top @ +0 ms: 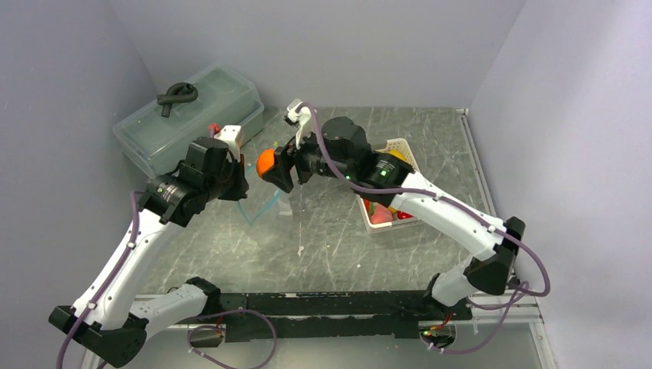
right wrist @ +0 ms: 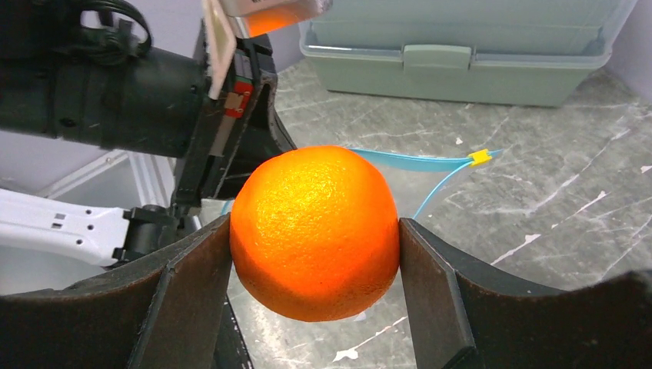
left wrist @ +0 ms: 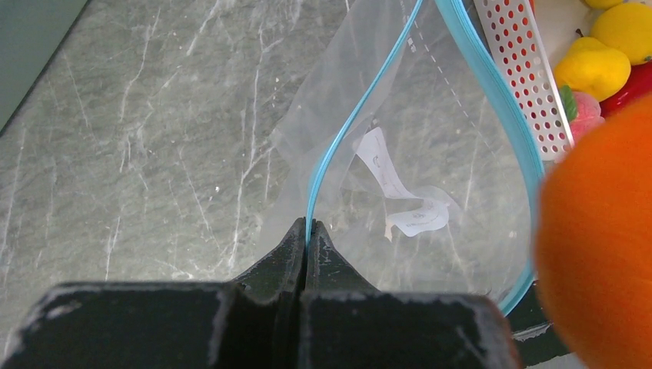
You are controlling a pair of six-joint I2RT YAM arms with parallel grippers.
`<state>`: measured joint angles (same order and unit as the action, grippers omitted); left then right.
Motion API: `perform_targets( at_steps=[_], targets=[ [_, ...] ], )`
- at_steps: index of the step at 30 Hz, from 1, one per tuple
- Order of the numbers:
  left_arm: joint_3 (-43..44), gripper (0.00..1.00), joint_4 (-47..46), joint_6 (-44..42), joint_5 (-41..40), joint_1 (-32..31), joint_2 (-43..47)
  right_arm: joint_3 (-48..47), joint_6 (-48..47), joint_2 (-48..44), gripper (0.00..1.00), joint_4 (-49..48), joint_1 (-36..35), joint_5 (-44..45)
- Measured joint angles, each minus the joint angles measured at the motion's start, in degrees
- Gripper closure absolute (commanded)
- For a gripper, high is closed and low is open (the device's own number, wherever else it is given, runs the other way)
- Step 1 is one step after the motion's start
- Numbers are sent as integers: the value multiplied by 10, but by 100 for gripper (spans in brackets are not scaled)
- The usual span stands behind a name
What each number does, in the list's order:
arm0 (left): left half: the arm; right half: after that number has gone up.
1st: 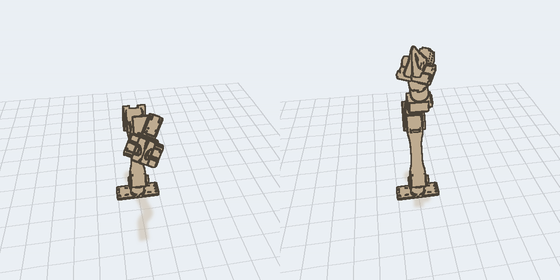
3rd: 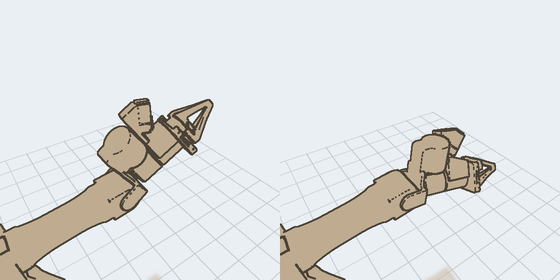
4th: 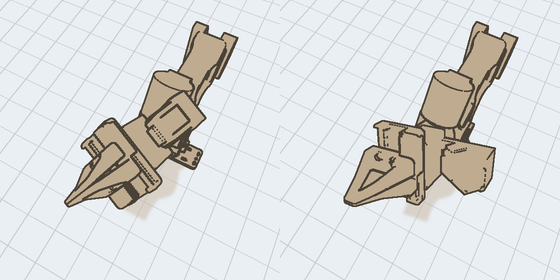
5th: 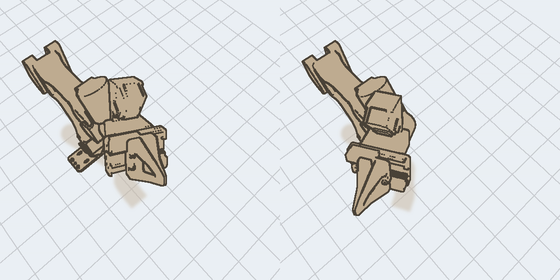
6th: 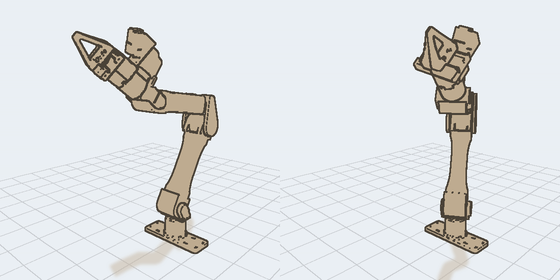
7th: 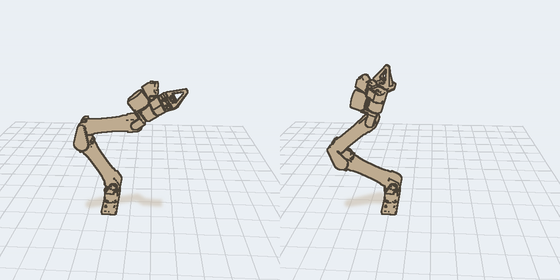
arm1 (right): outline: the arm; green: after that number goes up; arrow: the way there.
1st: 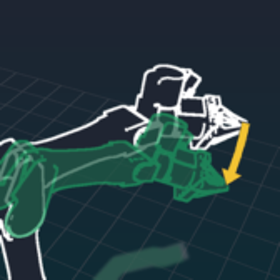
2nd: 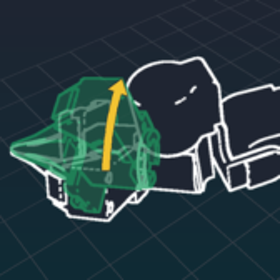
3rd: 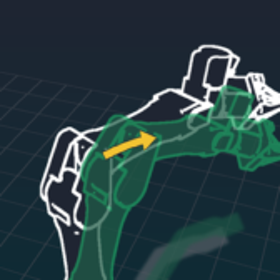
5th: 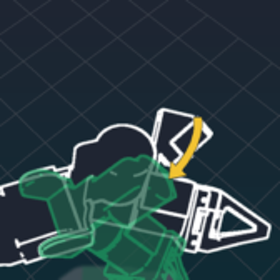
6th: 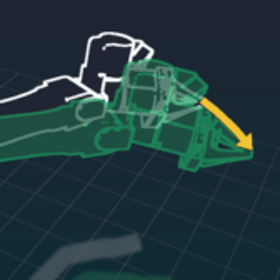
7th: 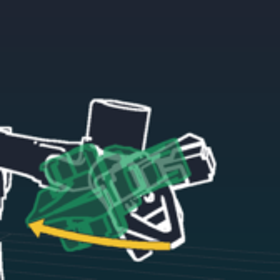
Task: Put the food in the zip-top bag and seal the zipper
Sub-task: Place the fake fruit in the zipper food storage bag.
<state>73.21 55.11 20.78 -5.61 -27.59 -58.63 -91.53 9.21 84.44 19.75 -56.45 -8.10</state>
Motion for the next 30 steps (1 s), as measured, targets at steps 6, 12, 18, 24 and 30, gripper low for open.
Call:
perform_targets(
  at_steps=[6, 12, 18, 24, 30],
  targets=[
    [0, 100, 0, 1, 4, 0, 0, -8, -3, 45, 70, 0, -3, 0],
    [0, 100, 0, 2, 10, 0, 0, -15, -12, 76, 68, 14, -12, 7],
    [1, 100, 0, 4, 13, 0, 0, -15, -23, 85, 54, 40, -24, 43],
    [11, 100, 1, 6, 16, 0, 0, -15, -26, 86, 29, 46, -27, 87],
    [18, 100, 2, 10, 24, 0, 1, -15, -25, 86, 17, 47, -26, 109]
  ],
)
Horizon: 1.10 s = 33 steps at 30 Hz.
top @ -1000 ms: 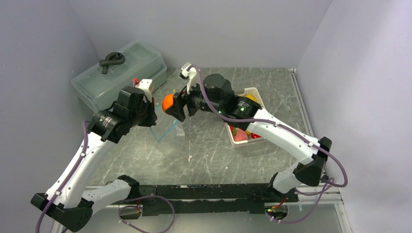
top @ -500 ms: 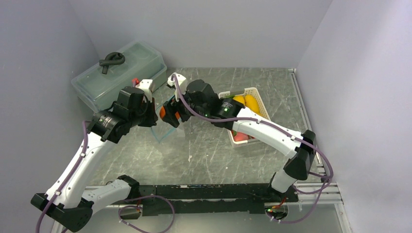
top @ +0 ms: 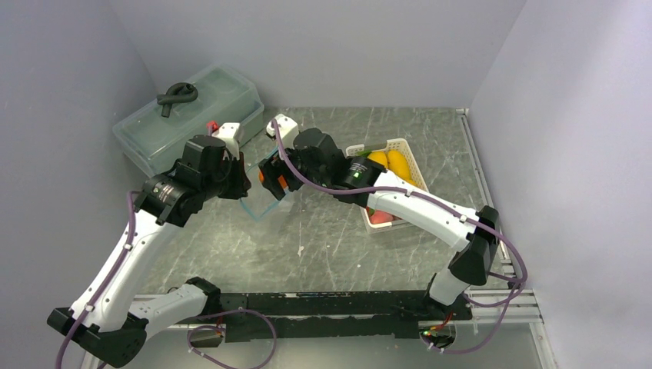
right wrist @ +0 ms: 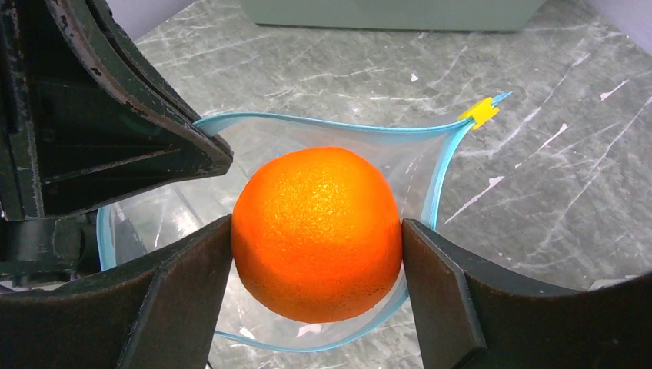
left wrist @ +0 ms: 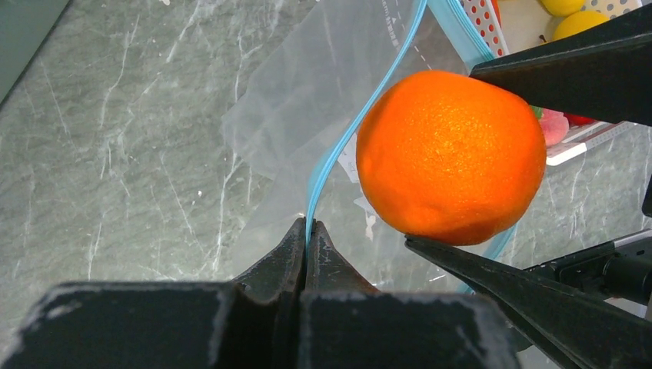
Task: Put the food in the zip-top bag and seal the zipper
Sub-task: Place the fake fruit in the zipper food storage bag, then pick up the fake fruit from the bin.
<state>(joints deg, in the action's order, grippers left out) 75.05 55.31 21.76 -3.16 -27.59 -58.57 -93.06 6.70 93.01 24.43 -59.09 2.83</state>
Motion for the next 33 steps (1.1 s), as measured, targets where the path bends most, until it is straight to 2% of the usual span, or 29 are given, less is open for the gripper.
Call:
perform_targets(
  at_steps=[7, 18, 33],
  targets=[
    [0, 100, 2, 0, 2, 0, 1, 0, 4, -1, 8, -1, 0, -2],
    [0, 100, 3, 0, 3, 0, 1, 15, 10, -52, 7, -8, 0, 2],
    [4, 100, 8, 0, 2, 0, -2, 84, 12, -167, 12, 31, 14, 160]
  ],
)
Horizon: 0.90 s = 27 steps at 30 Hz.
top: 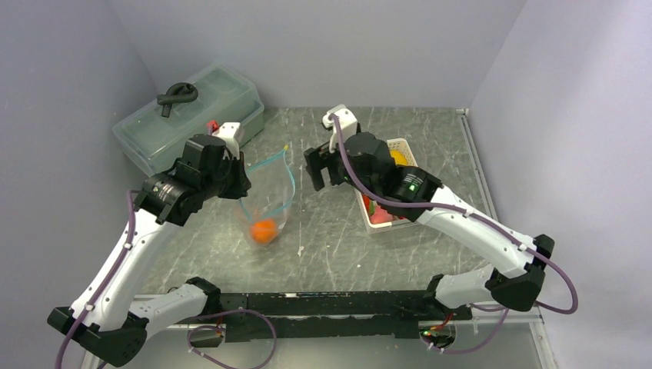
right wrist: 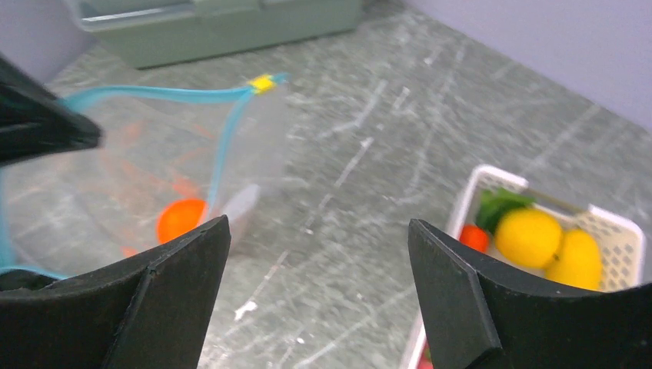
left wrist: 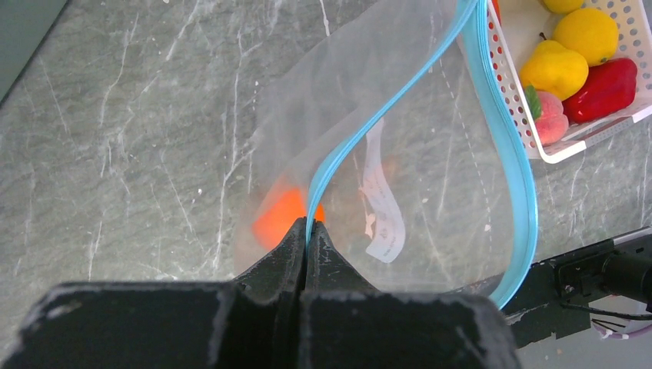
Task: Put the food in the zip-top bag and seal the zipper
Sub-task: Pick up the fake fruit from the bin.
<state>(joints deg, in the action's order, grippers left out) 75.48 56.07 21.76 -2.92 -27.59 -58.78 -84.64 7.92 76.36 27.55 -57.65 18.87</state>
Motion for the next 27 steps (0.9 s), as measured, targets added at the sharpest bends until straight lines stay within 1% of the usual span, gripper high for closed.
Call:
perform_targets(
  at_steps=[7, 13, 21, 27],
  targets=[
    [4, 100, 2, -1, 0, 0, -2, 55, 25, -49, 13, 59, 64, 29],
    [4, 100, 4, -1, 0, 0, -3, 100, 64, -76, 13, 110, 148, 27],
    [4, 100, 4, -3, 0, 0, -3, 138, 99, -74, 14, 157, 201, 15],
    [4, 100, 4, -7, 0, 0, -3, 192, 113, -58, 16, 159, 257, -5]
  ],
)
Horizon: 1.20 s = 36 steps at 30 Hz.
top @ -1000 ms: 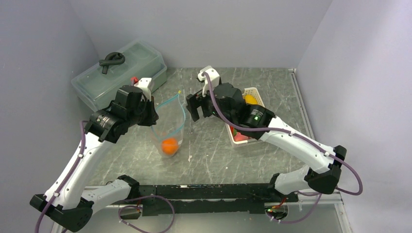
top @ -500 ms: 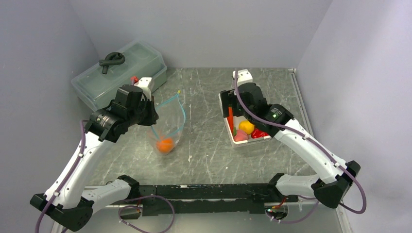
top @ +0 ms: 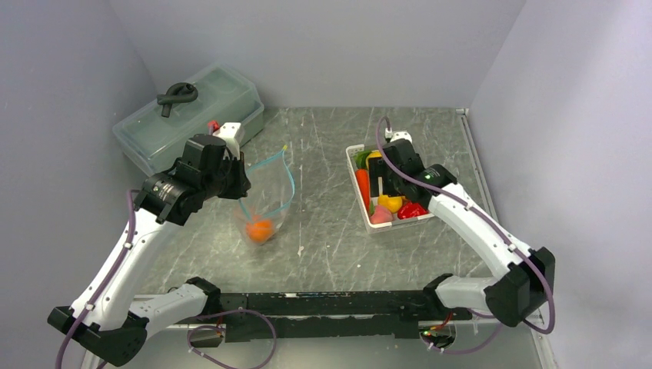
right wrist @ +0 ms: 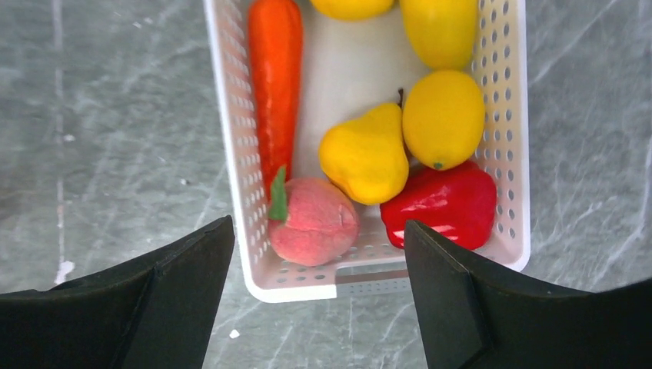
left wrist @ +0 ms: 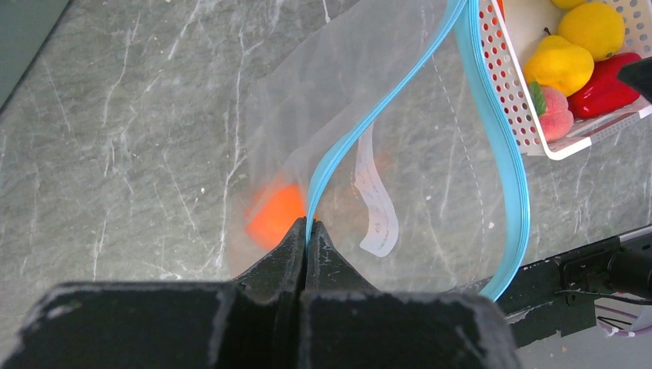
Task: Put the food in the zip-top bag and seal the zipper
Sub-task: Pick up the fake fruit from the bin.
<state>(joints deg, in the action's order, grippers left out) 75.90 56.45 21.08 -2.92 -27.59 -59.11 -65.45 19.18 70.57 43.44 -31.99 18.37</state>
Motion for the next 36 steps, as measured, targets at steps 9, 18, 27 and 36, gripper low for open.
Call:
perform_targets(
  at_steps=[9, 18, 27, 36],
  targets=[
    [0, 100, 0, -4, 0, 0, 0, 45, 10, 57, 17, -31, 51, -41],
    [0, 100, 4, -5, -3, 0, 0, 45, 14, 118, 17, -73, 80, -50],
    [3, 100, 8, -7, -5, 0, 0, 46, 15, 151, 16, -94, 96, -50],
    [4, 100, 8, -7, -6, 0, -7, 71, 16, 176, 13, -104, 98, -49]
  ],
)
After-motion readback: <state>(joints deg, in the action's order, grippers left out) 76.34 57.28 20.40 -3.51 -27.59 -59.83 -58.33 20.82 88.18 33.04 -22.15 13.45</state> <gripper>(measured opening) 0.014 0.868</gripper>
